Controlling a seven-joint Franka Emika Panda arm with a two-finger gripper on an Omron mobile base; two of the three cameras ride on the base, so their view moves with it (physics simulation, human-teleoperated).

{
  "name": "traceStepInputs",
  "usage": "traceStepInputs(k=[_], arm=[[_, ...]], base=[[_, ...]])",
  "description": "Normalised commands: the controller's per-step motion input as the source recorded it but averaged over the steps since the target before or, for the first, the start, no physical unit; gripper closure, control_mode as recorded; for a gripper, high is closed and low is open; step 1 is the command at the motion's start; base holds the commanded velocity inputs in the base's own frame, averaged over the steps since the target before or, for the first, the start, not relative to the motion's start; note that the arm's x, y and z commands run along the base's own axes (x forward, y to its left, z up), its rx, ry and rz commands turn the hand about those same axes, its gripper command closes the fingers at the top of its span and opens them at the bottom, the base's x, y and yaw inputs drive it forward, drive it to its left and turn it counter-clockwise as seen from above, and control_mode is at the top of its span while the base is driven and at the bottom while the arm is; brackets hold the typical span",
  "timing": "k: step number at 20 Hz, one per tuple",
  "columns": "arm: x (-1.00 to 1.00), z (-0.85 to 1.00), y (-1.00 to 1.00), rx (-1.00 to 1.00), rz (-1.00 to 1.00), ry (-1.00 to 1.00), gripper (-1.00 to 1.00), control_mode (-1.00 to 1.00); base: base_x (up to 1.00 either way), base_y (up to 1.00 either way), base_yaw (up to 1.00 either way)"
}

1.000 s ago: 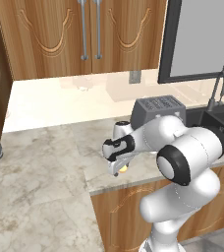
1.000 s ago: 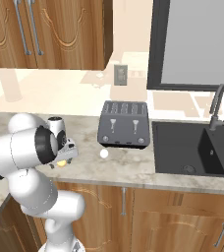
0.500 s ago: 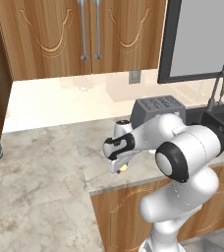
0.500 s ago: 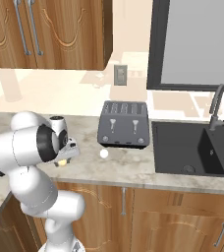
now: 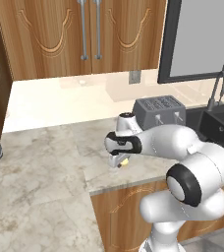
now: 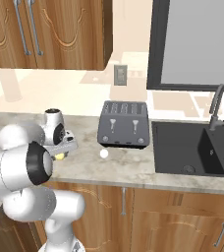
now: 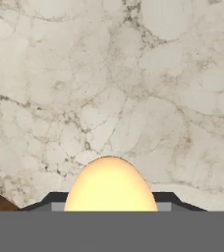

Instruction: Gather the eggs and milk located in the vicinity of the sink area and place them right next to the bowl.

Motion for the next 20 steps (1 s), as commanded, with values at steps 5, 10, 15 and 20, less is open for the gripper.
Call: traceStepInputs(k=[5, 10, 15, 20], arm=[[-0.40, 0.48, -0.29, 0.05, -0.09, -0.02, 1.00, -1.00], [-0.51, 0.48, -0.43, 0.05, -0.09, 0.00, 1.00, -1.00], [-0.49, 0.53, -0.36, 0.03, -0.11, 0.00, 1.00, -1.00], [-0.41, 0.27, -0.17, 0.01, -0.10, 0.00, 1.00, -1.00]], base=[[0.00, 0.00, 0.00], [0.00, 0.00, 0.00], [0.00, 0.00, 0.00], [0.00, 0.00, 0.00]])
